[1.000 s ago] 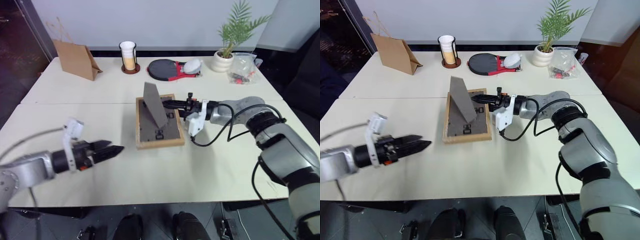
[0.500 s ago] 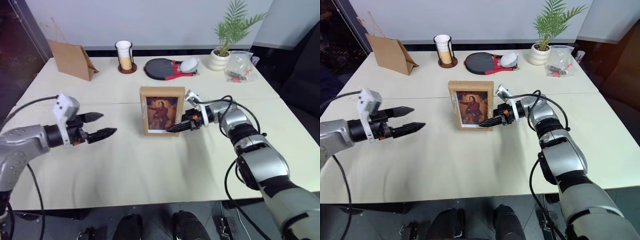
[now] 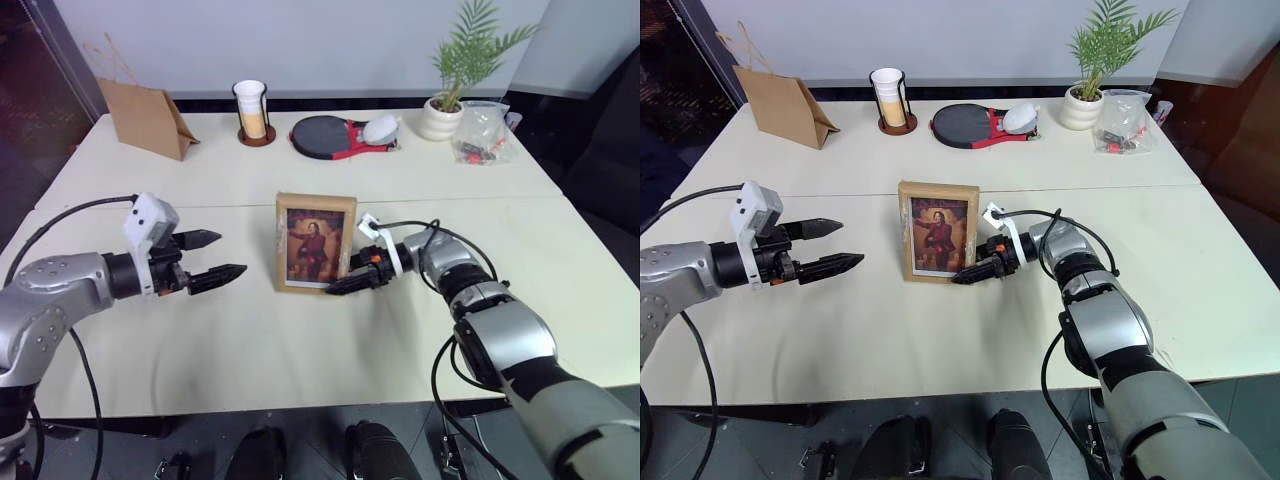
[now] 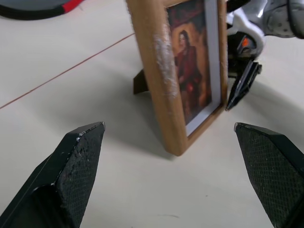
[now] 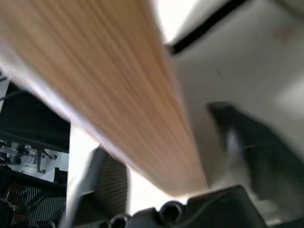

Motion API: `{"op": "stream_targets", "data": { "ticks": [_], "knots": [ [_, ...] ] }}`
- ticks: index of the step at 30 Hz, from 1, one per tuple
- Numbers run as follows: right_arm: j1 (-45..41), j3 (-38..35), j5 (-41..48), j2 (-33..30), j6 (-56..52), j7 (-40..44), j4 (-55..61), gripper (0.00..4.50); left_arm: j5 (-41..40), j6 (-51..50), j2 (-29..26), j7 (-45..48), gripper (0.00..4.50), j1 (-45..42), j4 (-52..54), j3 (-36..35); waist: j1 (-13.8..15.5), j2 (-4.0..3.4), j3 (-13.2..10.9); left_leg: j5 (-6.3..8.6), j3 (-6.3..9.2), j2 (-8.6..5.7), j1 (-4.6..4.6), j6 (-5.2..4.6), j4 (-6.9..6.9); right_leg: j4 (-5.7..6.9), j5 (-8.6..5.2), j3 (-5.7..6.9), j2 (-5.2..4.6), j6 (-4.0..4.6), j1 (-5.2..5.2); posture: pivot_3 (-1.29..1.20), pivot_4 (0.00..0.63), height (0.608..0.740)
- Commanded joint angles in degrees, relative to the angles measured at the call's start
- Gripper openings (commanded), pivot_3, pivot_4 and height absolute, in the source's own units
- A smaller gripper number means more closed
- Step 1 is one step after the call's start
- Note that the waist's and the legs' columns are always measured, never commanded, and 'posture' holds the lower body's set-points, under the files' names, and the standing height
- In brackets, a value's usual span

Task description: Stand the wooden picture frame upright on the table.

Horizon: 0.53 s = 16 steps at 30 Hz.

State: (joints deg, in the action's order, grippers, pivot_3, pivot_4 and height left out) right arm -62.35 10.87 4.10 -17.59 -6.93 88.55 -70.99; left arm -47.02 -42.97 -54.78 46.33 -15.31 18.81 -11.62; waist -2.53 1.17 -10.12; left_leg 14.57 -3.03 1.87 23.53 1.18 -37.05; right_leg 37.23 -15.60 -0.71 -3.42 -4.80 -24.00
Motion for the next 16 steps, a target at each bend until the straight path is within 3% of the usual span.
{"op": "stream_targets", "data": {
  "ticks": [1,4,8,12,16],
  "knots": [
    [1.8,-0.8,-1.7,-5.7,2.5,0.6,4.8,4.41,-0.8,-0.1,-0.3,1.7,4.5,0.9,2.3,-2.6,0.1,0.0,0.0,0.0,0.0,0.0,0.0,0.0,0.0,0.0,0.0,0.0,0.0,0.0,0.0,0.0,0.15,0.74],
    [6.5,-3.2,-0.3,-12.9,1.4,0.2,16.2,4.41,0.1,0.9,-0.3,2.7,4.5,2.0,3.2,-3.3,0.7,0.0,0.0,0.01,0.01,-0.05,0.0,-0.01,-0.04,-0.02,0.0,0.02,-0.04,0.0,0.04,0.0,0.15,0.74],
    [17.6,-9.3,5.1,-23.0,-8.5,-2.6,45.7,4.41,-0.1,1.4,0.6,3.0,4.5,2.8,3.7,-4.9,1.6,-0.05,0.0,0.07,-0.04,-0.05,0.02,-0.12,-0.04,-0.06,-0.01,0.0,-0.07,-0.01,0.01,0.0,0.15,0.74],
    [25.6,-17.3,12.6,-29.5,-21.6,-8.2,71.5,4.41,0.4,1.8,1.0,3.4,4.5,3.1,4.1,-5.0,1.3,-0.08,0.0,0.07,-0.06,0.04,-0.03,-0.13,-0.03,0.0,-0.01,-0.05,0.08,-0.01,-0.02,0.0,0.15,0.74],
    [30.5,-21.4,17.6,-33.1,-29.7,-12.7,85.5,4.41,2.1,3.0,0.9,5.1,4.5,3.3,3.7,-3.2,1.5,-0.06,0.0,0.07,-0.03,0.07,-0.13,-0.12,-0.09,0.02,-0.01,-0.04,0.17,0.0,0.1,0.0,0.15,0.74]
  ]
}}
